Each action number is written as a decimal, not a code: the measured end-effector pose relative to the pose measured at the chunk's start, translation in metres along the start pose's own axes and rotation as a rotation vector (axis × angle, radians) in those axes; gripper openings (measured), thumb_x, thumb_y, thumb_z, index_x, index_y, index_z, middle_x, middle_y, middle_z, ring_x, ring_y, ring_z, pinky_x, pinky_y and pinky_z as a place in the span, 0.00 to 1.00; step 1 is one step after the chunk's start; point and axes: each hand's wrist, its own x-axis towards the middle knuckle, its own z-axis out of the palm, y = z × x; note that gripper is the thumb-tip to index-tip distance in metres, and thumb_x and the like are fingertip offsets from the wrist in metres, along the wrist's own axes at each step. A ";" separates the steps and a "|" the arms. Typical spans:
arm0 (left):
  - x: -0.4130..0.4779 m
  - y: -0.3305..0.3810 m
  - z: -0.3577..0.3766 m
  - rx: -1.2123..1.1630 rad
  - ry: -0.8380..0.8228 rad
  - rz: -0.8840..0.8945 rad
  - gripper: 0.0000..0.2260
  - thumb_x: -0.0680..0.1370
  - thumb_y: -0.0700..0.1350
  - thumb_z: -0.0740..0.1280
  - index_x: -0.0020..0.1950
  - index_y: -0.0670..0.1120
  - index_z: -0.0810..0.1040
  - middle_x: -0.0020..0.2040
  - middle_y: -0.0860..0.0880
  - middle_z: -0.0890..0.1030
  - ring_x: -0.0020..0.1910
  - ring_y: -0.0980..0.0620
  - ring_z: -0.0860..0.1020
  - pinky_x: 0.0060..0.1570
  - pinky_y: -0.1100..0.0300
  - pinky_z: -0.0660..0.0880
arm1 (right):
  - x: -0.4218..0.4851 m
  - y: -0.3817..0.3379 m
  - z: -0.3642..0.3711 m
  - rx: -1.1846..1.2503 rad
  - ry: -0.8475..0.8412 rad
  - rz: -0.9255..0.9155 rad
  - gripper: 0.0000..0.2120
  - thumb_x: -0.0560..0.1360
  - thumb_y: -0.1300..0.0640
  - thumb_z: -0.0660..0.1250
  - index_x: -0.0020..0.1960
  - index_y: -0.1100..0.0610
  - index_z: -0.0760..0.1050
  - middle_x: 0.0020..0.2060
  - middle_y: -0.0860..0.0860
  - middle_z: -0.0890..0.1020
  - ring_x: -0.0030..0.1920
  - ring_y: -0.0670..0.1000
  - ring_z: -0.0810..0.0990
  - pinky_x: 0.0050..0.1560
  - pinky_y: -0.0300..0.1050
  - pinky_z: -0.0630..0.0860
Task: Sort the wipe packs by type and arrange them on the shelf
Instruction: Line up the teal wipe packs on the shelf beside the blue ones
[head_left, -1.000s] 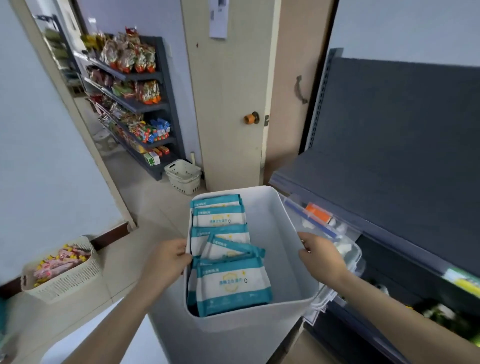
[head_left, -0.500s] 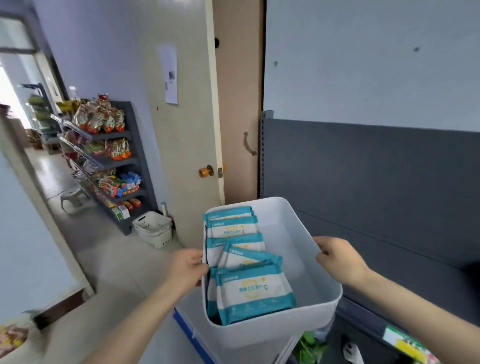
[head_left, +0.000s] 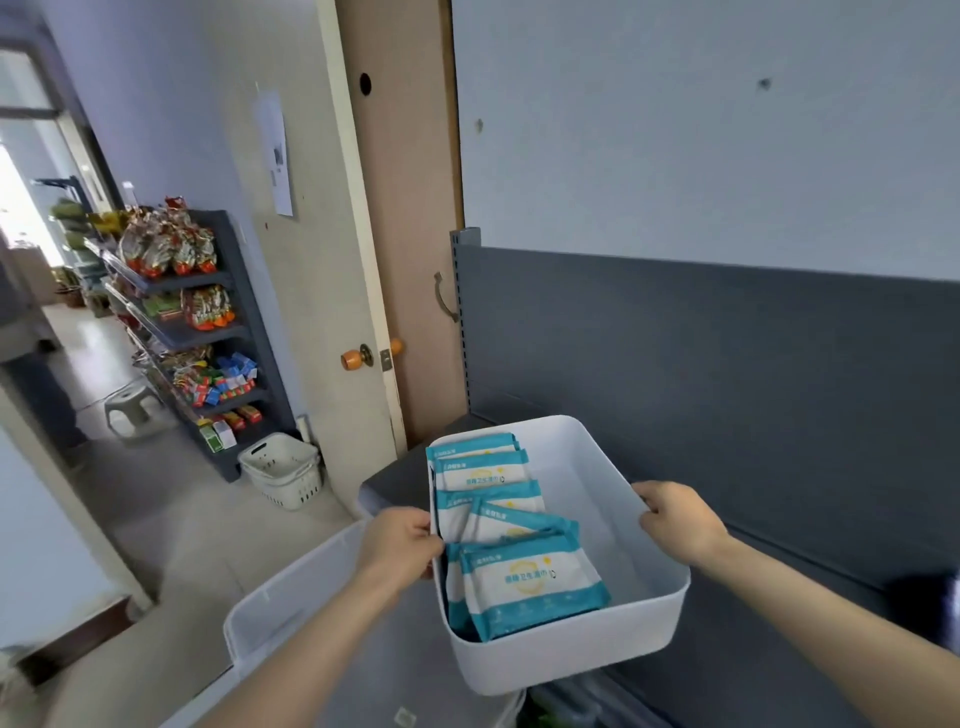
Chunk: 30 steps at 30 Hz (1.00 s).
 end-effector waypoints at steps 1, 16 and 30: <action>0.002 0.001 0.007 0.015 0.002 -0.006 0.10 0.70 0.32 0.65 0.44 0.42 0.85 0.37 0.46 0.85 0.38 0.45 0.84 0.40 0.45 0.82 | 0.005 0.006 0.000 0.004 -0.010 0.006 0.21 0.68 0.67 0.57 0.50 0.49 0.80 0.45 0.45 0.82 0.45 0.50 0.80 0.42 0.45 0.78; 0.040 -0.003 0.052 0.111 0.046 0.031 0.07 0.69 0.40 0.68 0.43 0.45 0.84 0.34 0.49 0.84 0.33 0.50 0.83 0.36 0.45 0.81 | 0.062 0.048 0.025 -0.060 -0.017 0.024 0.23 0.72 0.65 0.56 0.59 0.45 0.76 0.46 0.45 0.81 0.43 0.50 0.79 0.37 0.42 0.76; 0.058 -0.037 0.028 0.542 0.127 0.733 0.13 0.71 0.43 0.69 0.55 0.50 0.83 0.57 0.56 0.81 0.60 0.59 0.73 0.57 0.59 0.75 | -0.006 0.012 0.035 -0.060 0.130 -0.296 0.12 0.76 0.57 0.61 0.57 0.51 0.78 0.56 0.42 0.81 0.57 0.45 0.77 0.55 0.41 0.75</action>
